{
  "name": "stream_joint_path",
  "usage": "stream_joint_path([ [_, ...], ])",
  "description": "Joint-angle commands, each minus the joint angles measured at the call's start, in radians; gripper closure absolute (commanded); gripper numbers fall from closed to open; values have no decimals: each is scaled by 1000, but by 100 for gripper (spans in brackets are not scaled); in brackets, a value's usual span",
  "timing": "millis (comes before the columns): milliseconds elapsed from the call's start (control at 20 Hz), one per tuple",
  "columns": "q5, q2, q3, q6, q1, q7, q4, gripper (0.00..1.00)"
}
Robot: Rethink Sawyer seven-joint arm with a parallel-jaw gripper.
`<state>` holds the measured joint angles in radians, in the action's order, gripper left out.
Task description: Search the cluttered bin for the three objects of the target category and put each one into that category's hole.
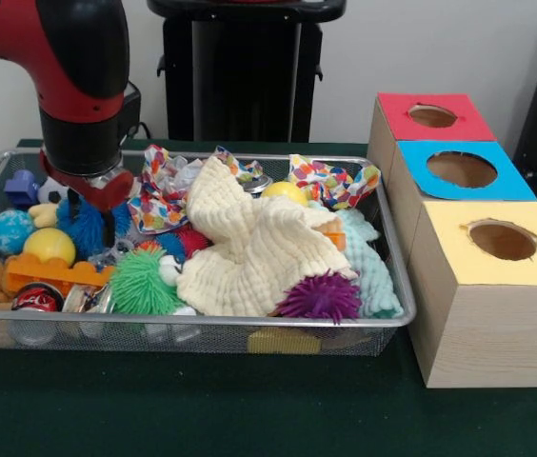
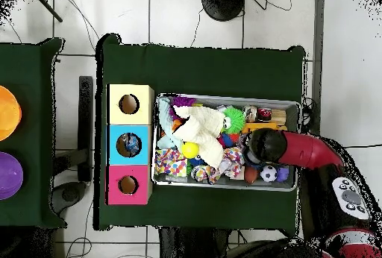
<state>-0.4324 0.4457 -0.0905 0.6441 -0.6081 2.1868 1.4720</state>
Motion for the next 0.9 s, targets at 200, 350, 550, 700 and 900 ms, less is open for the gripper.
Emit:
stream_joint_path([
  [200, 82, -1, -225, -109, -41, -49, 115, 0],
  [350, 74, 13, -224, -113, -36, -44, 109, 0],
  [550, 81, 18, -234, -108, -35, -39, 105, 0],
  [700, 61, 29, -213, -87, -17, -39, 97, 0],
  [900, -50, 23, -128, -59, 56, -79, 8, 0],
])
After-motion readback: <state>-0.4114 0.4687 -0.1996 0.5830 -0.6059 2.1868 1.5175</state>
